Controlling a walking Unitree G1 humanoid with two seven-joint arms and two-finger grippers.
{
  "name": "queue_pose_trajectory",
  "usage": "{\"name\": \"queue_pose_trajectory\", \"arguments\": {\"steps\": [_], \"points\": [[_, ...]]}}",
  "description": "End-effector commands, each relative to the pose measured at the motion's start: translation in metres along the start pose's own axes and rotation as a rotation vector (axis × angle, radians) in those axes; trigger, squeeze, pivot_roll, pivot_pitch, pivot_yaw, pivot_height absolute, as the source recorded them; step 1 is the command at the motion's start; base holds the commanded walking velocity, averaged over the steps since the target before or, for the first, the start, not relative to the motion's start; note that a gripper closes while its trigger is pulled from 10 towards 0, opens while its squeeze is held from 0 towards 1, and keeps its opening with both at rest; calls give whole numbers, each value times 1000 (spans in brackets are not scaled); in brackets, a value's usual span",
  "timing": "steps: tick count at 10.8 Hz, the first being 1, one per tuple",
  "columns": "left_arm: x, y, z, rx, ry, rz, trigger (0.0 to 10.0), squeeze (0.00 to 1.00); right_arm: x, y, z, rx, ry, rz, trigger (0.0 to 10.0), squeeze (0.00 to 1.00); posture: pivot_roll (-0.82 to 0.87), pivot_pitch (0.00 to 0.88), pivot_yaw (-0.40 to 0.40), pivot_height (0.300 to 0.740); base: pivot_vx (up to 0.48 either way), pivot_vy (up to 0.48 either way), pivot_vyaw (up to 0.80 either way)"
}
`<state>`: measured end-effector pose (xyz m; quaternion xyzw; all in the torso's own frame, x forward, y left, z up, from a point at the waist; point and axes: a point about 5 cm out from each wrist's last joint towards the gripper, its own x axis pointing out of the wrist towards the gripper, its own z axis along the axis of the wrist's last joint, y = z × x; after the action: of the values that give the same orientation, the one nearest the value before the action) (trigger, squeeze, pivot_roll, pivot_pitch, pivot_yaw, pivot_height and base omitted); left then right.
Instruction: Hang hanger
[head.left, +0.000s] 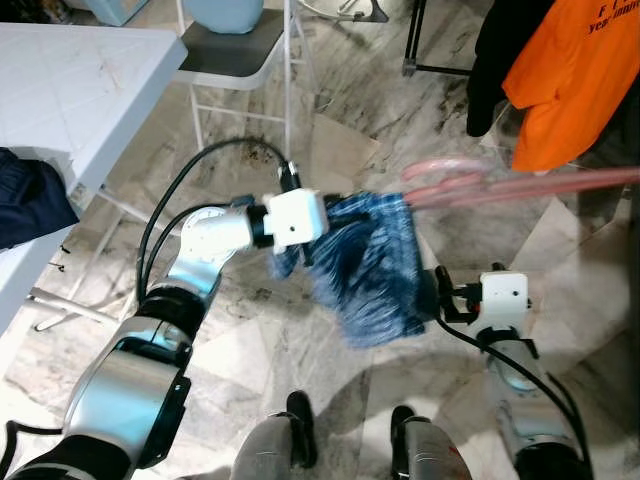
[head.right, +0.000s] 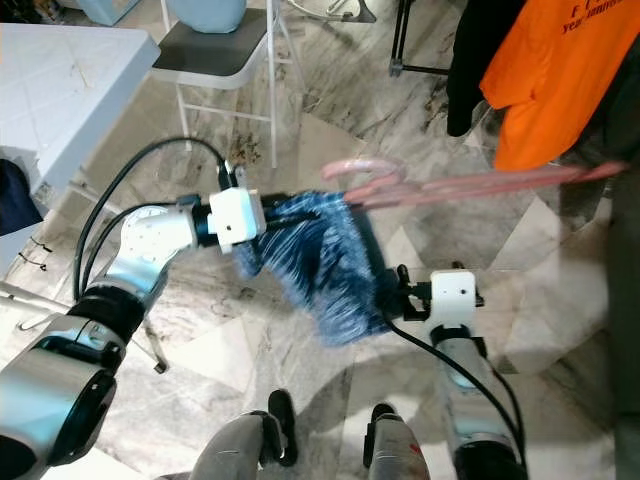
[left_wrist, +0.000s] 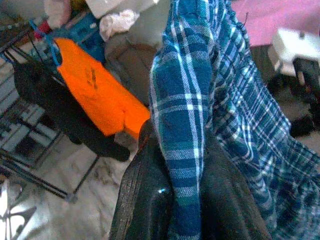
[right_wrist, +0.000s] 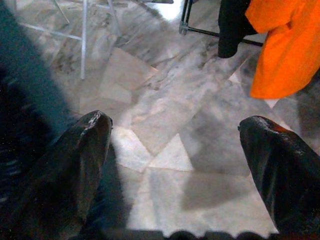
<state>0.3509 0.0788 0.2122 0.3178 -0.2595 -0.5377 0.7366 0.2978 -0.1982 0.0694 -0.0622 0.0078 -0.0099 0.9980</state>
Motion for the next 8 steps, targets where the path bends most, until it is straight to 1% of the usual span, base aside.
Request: {"name": "queue_pose_trajectory", "arguments": {"steps": [1,2,4,5,6,7,8], "points": [[0,9,9,32,-45,23,0,0,-3,10,-8,17,34,31,10000,220,-73,322,194,740,0,0,0],[4,11,16,38,-86,17,0,0,-1,14,-9,12,44,43,10000,180,-67,322,199,740,0,0,0],[9,13,32,44,-168,-1,0,0,3,13,-12,-1,64,44,10000,145,-58,323,207,740,0,0,0],[11,16,41,25,-211,11,0,0,5,11,-13,-9,71,32,10000,0,-51,322,208,740,0,0,0],[11,16,42,15,-214,15,0,0,7,9,-8,8,40,6,10000,0,-43,321,206,740,0,0,0],[8,13,39,10,-200,8,0,0,9,8,-3,20,8,-13,10000,0,-43,323,208,740,0,0,0],[8,15,43,-3,-211,20,0,0,8,5,-9,0,44,-24,10000,0,-46,325,211,740,0,0,0]]}}
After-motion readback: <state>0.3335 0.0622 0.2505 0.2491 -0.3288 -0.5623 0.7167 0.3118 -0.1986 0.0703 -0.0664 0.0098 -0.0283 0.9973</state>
